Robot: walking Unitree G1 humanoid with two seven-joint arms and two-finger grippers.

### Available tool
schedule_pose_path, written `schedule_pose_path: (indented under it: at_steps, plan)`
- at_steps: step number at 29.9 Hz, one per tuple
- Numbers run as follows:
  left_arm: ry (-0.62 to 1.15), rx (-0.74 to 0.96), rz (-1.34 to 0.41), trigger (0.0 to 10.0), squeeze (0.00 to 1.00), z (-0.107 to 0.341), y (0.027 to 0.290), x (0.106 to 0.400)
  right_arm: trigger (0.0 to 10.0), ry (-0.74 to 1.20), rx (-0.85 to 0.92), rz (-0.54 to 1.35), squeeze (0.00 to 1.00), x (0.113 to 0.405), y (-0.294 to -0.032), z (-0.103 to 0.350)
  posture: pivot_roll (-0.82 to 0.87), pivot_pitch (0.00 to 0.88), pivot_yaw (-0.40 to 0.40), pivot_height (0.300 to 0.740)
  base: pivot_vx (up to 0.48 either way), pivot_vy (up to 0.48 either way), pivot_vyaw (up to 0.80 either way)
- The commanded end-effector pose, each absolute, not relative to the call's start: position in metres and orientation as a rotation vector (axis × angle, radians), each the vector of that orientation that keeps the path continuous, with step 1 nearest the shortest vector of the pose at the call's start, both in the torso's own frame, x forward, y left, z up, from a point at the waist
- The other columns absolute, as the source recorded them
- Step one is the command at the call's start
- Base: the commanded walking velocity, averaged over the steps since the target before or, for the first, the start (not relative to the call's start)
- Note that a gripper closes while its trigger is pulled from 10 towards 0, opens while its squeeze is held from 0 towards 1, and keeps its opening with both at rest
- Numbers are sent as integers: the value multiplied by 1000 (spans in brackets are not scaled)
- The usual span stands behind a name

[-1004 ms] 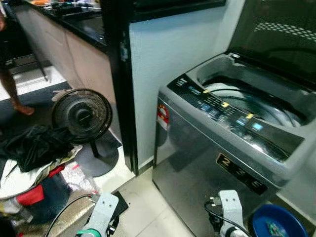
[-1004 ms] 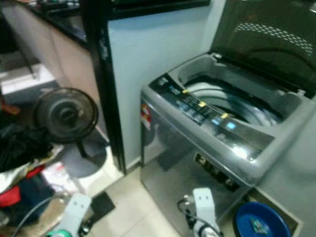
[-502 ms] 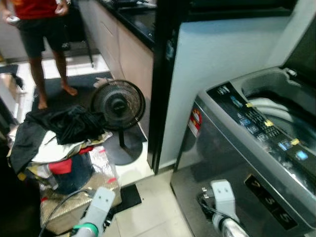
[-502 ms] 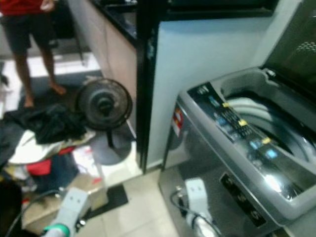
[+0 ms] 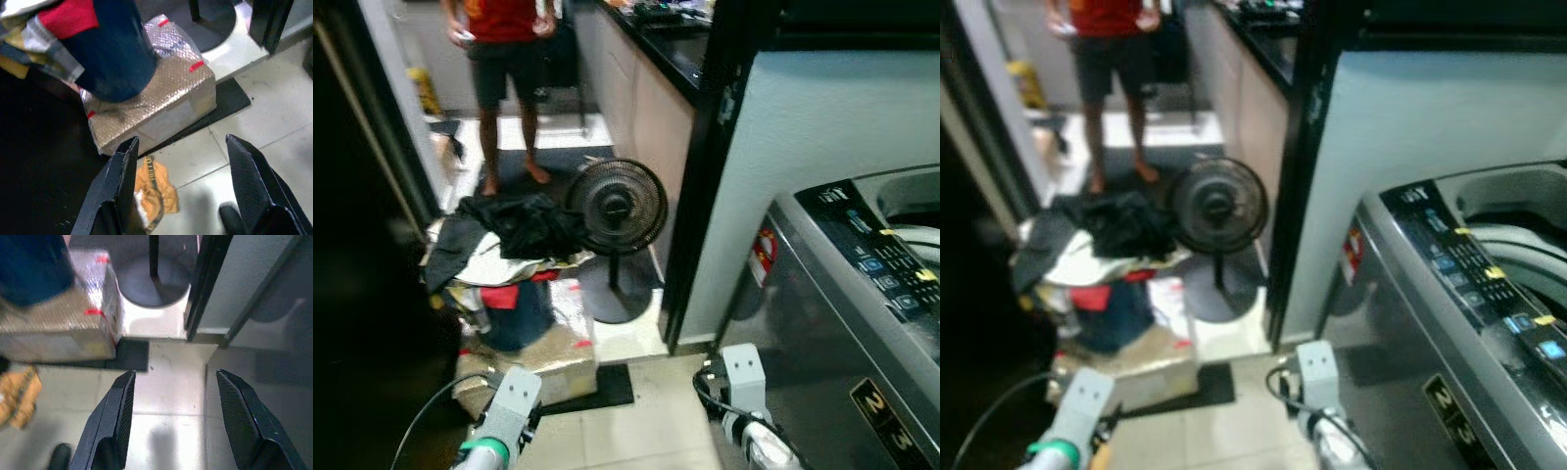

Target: Clothes washing

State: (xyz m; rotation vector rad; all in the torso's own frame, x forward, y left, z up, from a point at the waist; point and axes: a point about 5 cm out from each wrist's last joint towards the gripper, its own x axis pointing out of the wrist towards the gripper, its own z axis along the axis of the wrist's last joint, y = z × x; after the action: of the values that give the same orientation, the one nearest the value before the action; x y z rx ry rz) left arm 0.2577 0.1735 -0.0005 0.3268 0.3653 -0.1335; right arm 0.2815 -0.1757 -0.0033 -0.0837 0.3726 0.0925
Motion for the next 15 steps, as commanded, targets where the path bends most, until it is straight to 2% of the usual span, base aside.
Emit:
schedule_pose_path:
  at_steps: [1,5,12,15]
  plan:
    - [398,343,-123,10000,0,-8,180,250,10000,353,-72,103,0,285,-171,0,28,18,-8,740,0,0,750]
    - [389,347,-124,10000,0,-8,180,250,10000,337,-60,106,0,285,-170,1,28,18,-8,740,236,0,750]
    - [382,350,-122,10000,0,-7,180,251,10000,321,-84,158,0,285,-164,2,26,16,-7,740,461,0,0]
    - [381,350,-121,10000,0,-7,180,251,10000,323,-100,154,0,285,-164,2,26,18,-7,740,461,0,765]
